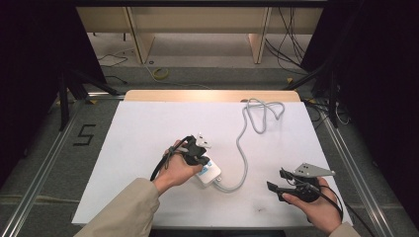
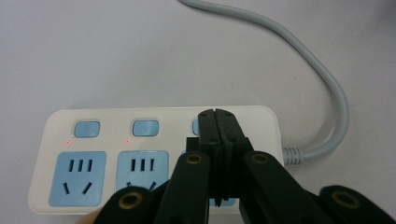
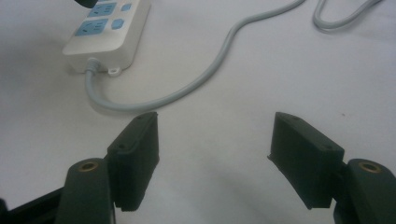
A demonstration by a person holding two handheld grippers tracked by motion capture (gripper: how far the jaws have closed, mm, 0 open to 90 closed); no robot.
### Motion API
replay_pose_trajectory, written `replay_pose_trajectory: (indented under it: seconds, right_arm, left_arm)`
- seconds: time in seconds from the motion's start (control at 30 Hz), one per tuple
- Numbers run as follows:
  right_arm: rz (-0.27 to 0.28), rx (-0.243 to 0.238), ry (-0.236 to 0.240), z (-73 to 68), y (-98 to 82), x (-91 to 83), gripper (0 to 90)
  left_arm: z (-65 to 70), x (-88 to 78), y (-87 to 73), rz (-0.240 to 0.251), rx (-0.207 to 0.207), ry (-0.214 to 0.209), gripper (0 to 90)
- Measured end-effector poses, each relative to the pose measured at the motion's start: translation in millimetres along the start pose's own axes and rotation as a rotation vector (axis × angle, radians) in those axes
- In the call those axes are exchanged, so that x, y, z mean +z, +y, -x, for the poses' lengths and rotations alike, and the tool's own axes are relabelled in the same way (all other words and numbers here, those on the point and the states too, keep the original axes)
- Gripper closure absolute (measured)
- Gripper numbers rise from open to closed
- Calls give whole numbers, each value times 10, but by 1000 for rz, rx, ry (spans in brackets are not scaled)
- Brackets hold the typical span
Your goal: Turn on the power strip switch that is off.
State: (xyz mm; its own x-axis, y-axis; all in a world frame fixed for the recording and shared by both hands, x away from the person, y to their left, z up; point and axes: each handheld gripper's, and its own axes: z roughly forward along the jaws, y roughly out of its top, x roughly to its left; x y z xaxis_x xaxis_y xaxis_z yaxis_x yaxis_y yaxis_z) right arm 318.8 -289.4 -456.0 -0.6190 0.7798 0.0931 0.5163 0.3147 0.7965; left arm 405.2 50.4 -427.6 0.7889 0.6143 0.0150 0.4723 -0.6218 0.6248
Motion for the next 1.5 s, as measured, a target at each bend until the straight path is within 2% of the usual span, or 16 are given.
replay_pose_trajectory:
  seconds: [0.53,0.77,1.5]
  right_arm:
    - [-5,-1,0,2,-7,0,329]
    - [-6,1,0,6,-9,7,329]
    - [-11,1,-2,6,-13,6,327]
  left_arm:
    - [-22,101,65,-28,11,0,899]
    - [-40,149,68,-36,3,2,899]
    - [-27,275,110,-68,25,4,899]
